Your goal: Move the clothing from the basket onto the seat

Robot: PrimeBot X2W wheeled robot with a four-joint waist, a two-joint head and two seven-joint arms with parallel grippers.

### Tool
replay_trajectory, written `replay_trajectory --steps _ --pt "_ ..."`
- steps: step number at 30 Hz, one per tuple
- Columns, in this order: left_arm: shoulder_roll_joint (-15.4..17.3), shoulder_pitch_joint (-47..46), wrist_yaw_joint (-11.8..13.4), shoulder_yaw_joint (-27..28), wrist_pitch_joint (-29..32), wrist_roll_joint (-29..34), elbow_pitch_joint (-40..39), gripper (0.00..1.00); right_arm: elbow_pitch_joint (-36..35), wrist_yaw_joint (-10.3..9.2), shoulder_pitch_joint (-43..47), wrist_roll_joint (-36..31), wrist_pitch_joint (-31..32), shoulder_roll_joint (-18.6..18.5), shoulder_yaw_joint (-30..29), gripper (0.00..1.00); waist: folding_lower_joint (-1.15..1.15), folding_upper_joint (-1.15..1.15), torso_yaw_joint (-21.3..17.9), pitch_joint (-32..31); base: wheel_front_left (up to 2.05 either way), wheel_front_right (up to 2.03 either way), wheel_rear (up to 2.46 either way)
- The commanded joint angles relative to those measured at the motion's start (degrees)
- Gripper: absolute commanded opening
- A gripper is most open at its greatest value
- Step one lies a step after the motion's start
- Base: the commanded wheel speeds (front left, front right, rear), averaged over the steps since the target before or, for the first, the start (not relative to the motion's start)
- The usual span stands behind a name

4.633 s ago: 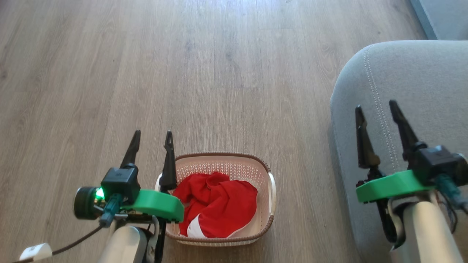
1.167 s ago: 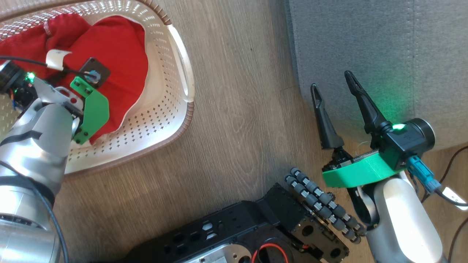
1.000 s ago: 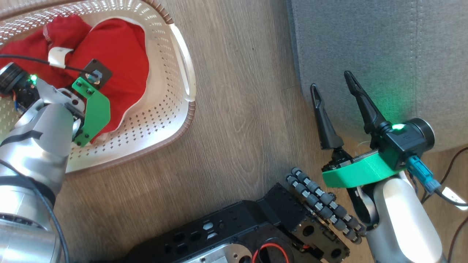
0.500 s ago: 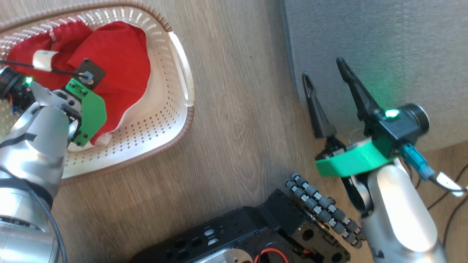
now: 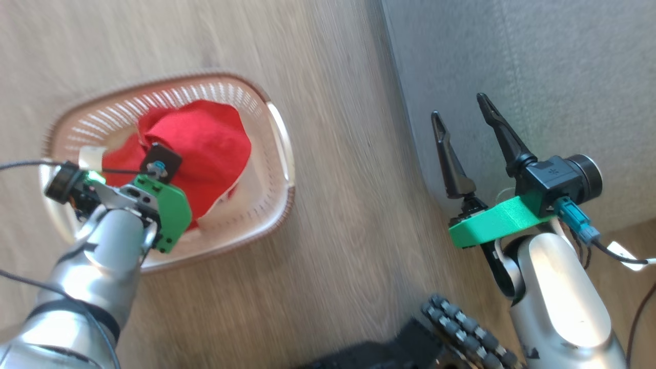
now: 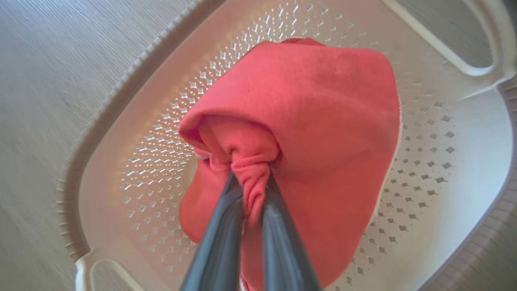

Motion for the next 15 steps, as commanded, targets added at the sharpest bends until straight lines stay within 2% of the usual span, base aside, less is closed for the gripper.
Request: replay_trajectory --steps 1,4,15 --pt "1.0 0.9 0.7 1.4 -0.8 -0.5 -1.3 0.00 -1.2 -0.01 2.3 -0.3 -0.5 -0.6 0.5 1.00 0.00 -0.01 2.9 -5.5 0.00 0.00 0.00" --pt "0.6 3.0 1.8 2.0 -1.0 -1.5 -6.4 0.00 -0.1 -0.01 2.8 -0.6 -0.5 -0.6 0.1 1.00 0.00 -0.01 4.1 -9.0 0.00 0.00 0.00" --pt "1.9 13.5 6.6 5.6 -1.0 -4.1 -32.7 0.00 2.9 -0.01 5.2 -1.7 -0.5 -0.6 -0.6 1.00 0.00 -0.01 7.3 -20.0 0.00 0.00 0.00"
